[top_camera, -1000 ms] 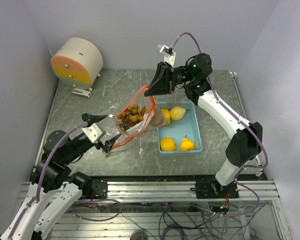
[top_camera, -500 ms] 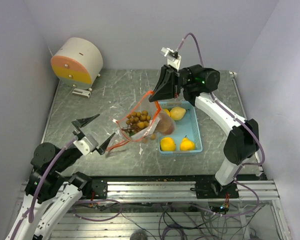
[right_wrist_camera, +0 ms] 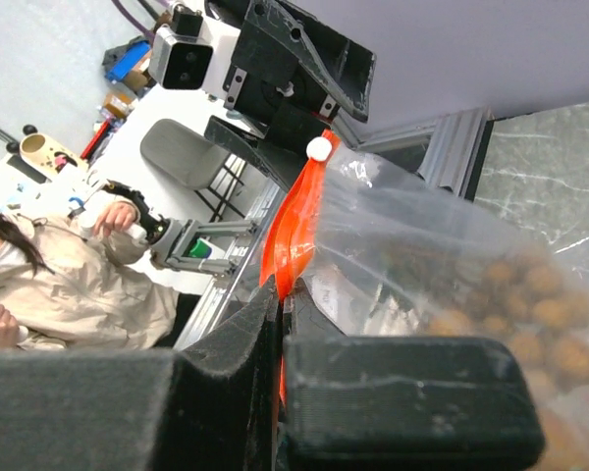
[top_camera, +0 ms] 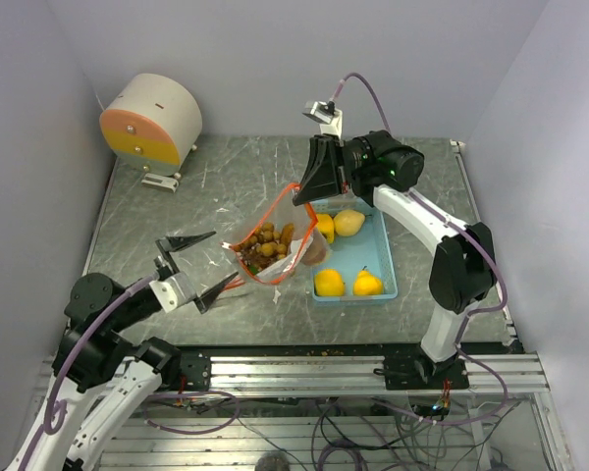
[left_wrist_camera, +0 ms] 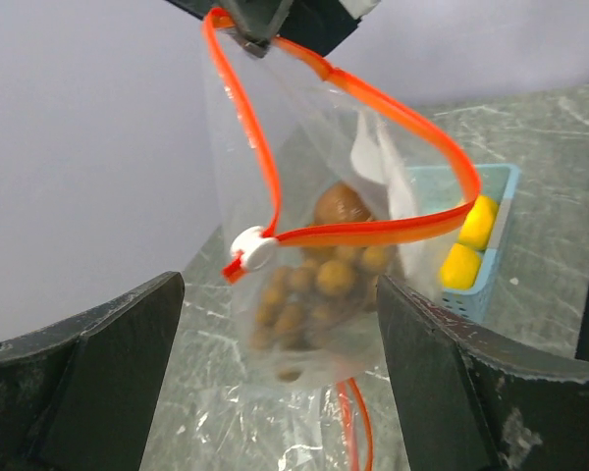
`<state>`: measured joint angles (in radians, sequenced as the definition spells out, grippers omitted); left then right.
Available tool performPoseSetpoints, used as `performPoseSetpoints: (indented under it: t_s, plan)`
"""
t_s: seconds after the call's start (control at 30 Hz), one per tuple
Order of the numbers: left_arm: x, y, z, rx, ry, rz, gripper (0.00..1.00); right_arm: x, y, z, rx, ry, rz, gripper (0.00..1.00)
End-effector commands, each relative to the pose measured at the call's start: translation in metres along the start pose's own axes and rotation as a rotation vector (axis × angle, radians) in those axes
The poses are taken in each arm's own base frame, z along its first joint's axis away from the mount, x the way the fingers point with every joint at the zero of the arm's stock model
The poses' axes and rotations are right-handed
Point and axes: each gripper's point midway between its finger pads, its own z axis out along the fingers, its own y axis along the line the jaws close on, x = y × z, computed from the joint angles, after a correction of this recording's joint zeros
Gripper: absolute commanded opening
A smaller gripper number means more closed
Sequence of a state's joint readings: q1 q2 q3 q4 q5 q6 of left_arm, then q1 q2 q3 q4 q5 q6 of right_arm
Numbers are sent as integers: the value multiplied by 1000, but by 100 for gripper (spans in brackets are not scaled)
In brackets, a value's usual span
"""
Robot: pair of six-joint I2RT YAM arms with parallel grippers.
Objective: Place the food in the zip-top bag and seal the zipper
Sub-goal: Adjust the zipper food storage bag at the center of the board.
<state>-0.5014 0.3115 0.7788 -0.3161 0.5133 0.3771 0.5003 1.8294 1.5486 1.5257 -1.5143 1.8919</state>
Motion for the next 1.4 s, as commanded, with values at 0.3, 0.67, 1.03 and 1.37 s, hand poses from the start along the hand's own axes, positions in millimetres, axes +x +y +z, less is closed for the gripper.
performPoseSetpoints:
  t_s: [0.3,0.67,1.03,1.37]
  plan:
    - [-8,-7,21,88,-58,-50,86,1,37,0,-21,-4,-327,0]
    - [3,-11,35,132,-37,-108,79,-1,48,0,-24,-4,-339,0]
    - [3,-12,37,133,-50,-125,73,-2,64,1,-27,-4,-371,0]
    - [-4,-10,39,134,-83,-129,56,-3,77,5,-45,-8,-388,1]
